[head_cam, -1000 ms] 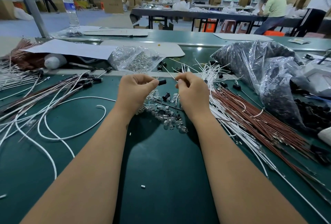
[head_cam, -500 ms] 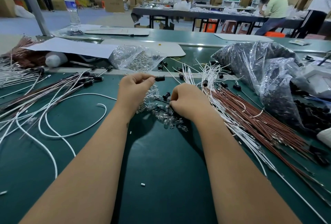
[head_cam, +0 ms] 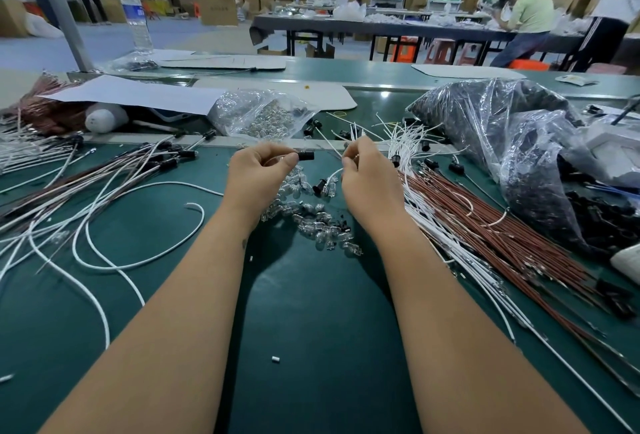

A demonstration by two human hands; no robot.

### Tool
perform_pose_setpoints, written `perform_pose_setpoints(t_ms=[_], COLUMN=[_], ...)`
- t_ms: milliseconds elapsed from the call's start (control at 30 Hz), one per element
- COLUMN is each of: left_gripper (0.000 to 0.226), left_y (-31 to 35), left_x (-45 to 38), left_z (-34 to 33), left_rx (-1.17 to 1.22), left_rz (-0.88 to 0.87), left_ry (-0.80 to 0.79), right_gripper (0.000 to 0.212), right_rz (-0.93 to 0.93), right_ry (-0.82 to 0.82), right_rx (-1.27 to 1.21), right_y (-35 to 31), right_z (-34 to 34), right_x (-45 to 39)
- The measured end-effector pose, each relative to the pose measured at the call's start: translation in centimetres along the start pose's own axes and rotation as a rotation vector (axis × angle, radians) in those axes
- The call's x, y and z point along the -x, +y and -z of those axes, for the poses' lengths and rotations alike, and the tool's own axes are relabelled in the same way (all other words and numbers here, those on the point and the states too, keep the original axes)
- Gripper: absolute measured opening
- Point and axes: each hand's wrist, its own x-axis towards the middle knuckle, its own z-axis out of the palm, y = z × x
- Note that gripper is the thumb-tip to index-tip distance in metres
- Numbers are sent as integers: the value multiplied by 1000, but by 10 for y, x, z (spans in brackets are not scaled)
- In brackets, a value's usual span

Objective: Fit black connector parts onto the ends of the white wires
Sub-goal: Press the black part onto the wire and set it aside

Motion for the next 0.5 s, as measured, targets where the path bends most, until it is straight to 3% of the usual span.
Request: perform_pose_setpoints(t_ms=[267,500], left_gripper=[16,12], left_y=[0,0], left_x=[-1,0], left_z=[0,-1], left_rx=[-34,-51], left_rz=[7,12], left_ry=[7,-42], right_gripper=[19,19], right_rz=[14,89], right_ry=[124,102], right_rx=[-79,-54], right_y=[1,0], right_z=[0,-4], right_x=[2,2])
